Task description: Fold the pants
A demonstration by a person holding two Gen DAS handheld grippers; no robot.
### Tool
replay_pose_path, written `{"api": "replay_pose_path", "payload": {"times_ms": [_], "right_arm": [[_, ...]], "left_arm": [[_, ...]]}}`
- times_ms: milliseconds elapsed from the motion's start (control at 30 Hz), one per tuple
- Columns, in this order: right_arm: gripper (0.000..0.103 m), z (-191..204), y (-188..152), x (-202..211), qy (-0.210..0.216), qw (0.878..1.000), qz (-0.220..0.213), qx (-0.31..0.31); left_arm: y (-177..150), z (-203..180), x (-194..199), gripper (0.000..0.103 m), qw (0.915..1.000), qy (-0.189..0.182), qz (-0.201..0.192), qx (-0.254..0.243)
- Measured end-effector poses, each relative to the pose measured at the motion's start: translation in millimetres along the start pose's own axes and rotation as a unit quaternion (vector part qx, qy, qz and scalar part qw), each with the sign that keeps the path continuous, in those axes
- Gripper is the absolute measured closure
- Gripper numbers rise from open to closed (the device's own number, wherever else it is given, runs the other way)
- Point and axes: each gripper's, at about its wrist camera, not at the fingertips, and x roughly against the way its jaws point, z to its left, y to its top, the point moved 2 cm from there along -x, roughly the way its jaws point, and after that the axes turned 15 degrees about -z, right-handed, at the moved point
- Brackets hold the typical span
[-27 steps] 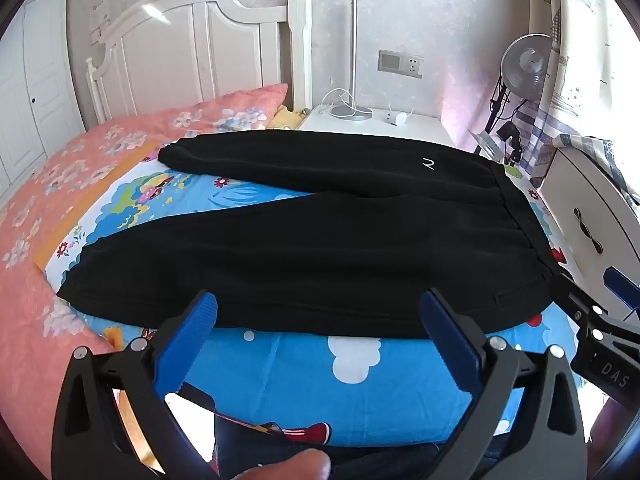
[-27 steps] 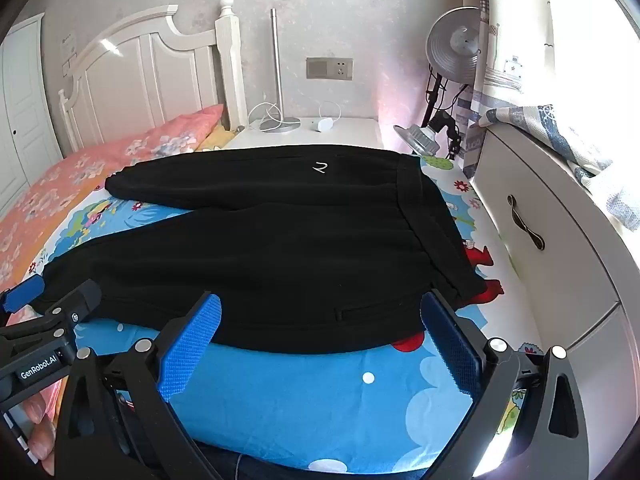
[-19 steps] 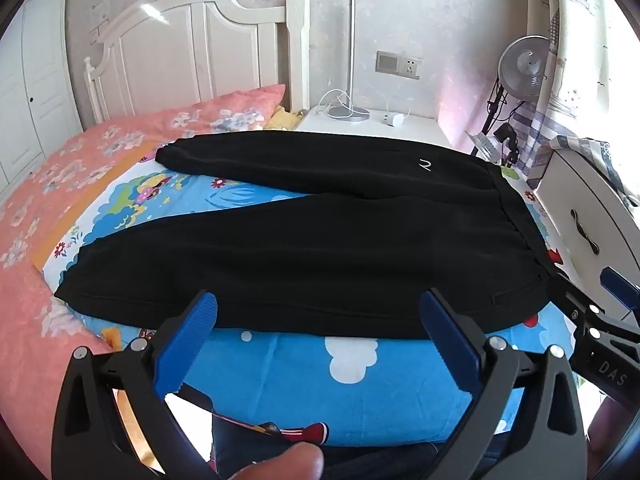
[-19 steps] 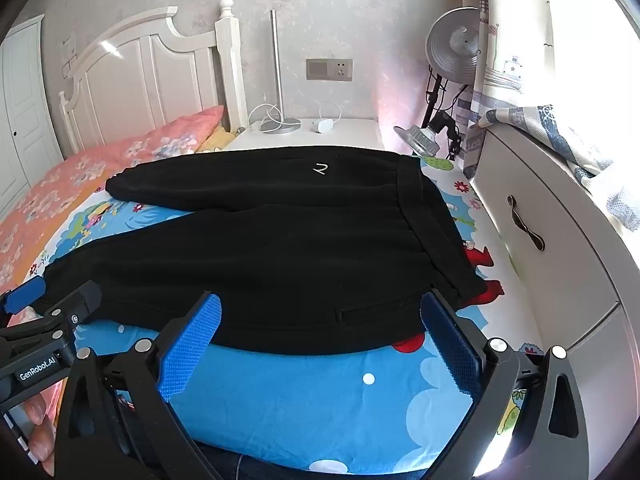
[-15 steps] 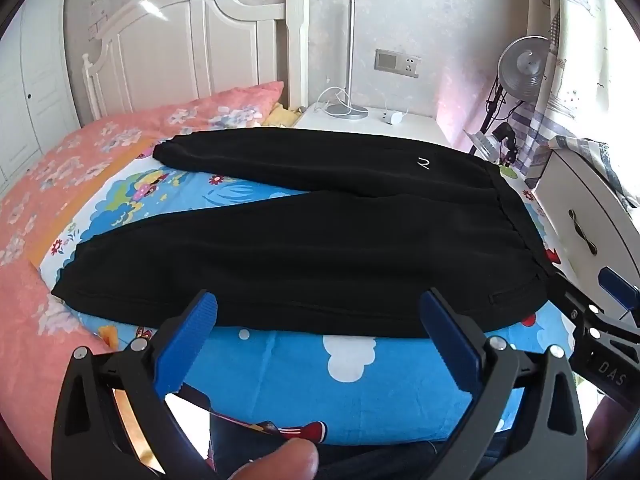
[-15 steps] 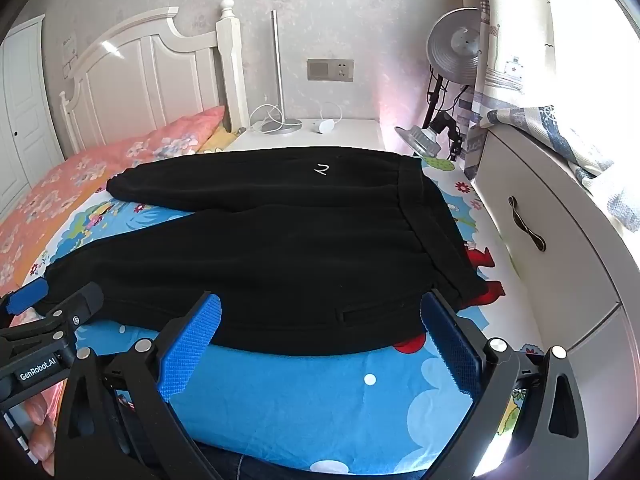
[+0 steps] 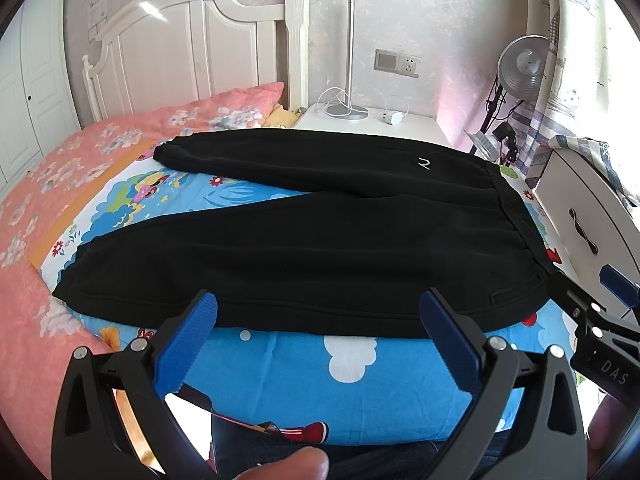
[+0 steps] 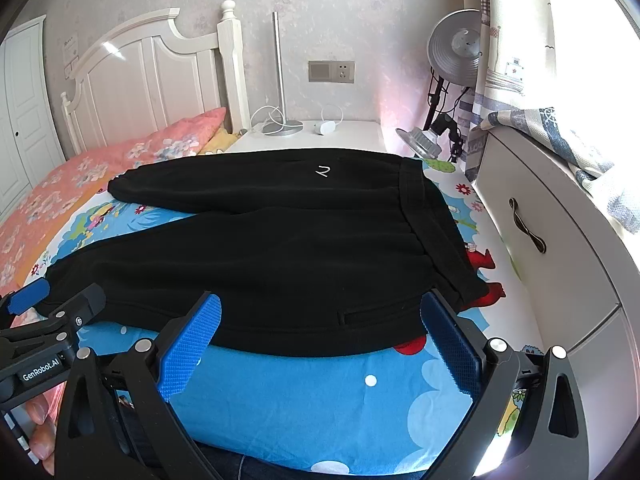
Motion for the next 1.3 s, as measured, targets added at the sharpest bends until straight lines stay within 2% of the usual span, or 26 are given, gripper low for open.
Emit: {"api": "replay_pose_path", "payload": {"times_ms": [1300], "right_arm": [[0.006,-0.4,-1.7,3.3,0.007,1.000,-0.006,0.001]], "left_arm": [[-4.5,-0.3,-0.9,0.002,1.0000,-0.001,0.000,0.000]]}}
